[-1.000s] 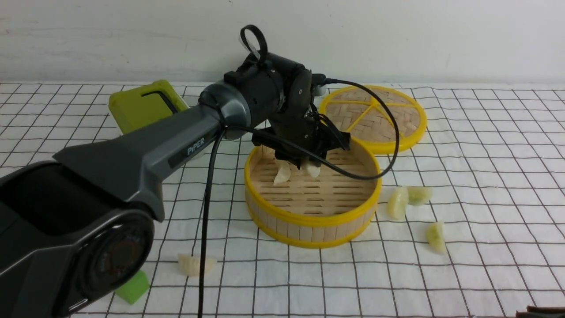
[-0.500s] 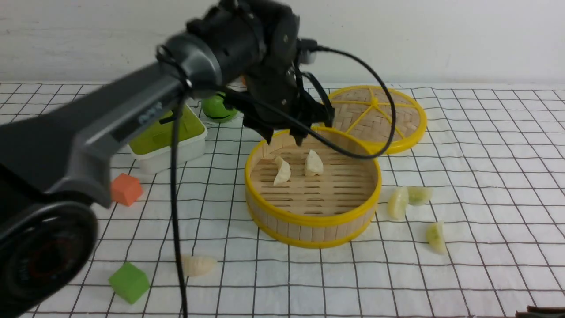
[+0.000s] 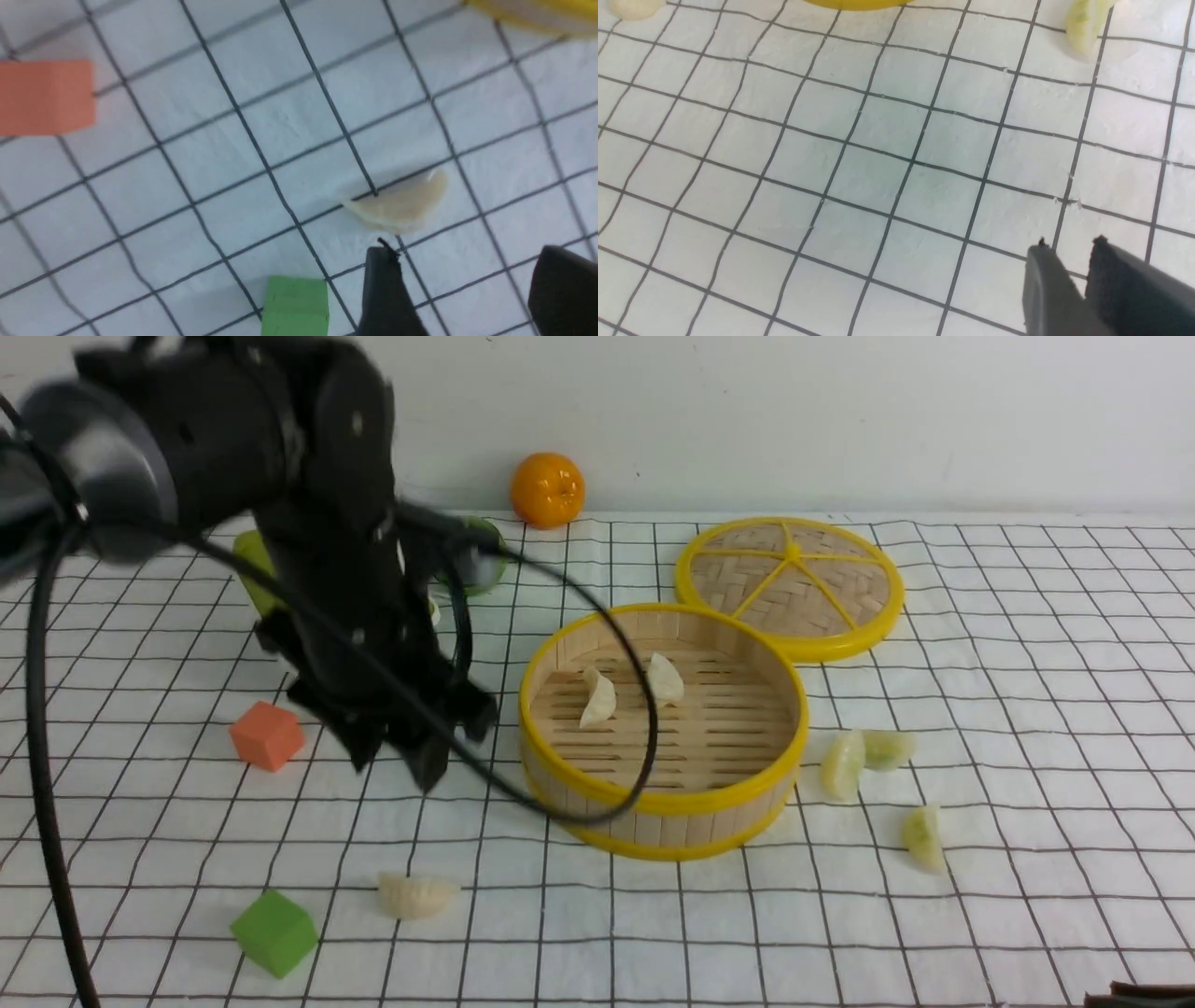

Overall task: Put the dumplings into the steamer on the table with the white tablecloth.
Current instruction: 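Reach for and grasp a dumpling on the table with the left gripper, then place the dumpling into the bamboo steamer basket with the left gripper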

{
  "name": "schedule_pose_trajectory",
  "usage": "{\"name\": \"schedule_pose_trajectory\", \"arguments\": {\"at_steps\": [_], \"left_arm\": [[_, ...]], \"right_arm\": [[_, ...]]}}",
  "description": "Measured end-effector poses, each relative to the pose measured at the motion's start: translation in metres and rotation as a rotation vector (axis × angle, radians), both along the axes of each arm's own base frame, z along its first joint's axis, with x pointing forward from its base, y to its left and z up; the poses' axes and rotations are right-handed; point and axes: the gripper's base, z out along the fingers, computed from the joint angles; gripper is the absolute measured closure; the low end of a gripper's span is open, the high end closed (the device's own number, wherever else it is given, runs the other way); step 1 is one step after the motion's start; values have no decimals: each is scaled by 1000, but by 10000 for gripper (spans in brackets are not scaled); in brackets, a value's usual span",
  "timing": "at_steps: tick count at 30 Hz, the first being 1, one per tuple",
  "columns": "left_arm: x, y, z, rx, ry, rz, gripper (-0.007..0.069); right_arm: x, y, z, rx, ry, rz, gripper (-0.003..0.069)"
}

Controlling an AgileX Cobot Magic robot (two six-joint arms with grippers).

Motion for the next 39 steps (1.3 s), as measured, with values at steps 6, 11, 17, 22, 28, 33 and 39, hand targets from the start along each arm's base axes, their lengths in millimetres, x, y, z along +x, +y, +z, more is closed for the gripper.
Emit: {"name": "schedule_pose_trajectory", "arguments": {"at_steps": [6, 11, 17, 22, 28, 33, 39], "left_arm": [[4, -2, -48, 4, -55, -155, 221], [3, -2, -63, 40, 1, -239, 221], [2, -5, -81, 40, 75, -328, 244], [0, -4, -88, 51, 125, -339, 408], [3, -5, -85, 24, 120, -128, 434], [19, -13, -48, -26, 101, 104, 434], [40, -40, 28, -317, 2, 223, 434]], "right_arm": [[0, 0, 0, 1, 6, 3, 515], [-1, 0, 0, 1, 7, 3, 513], [-1, 0, 0, 1, 7, 3, 508], [-1, 0, 0, 0, 7, 3, 502], [-1, 0, 0, 0, 7, 3, 496], [-1, 0, 0, 0, 7, 3, 491], [0, 0, 0, 0, -1, 0, 488]]}}
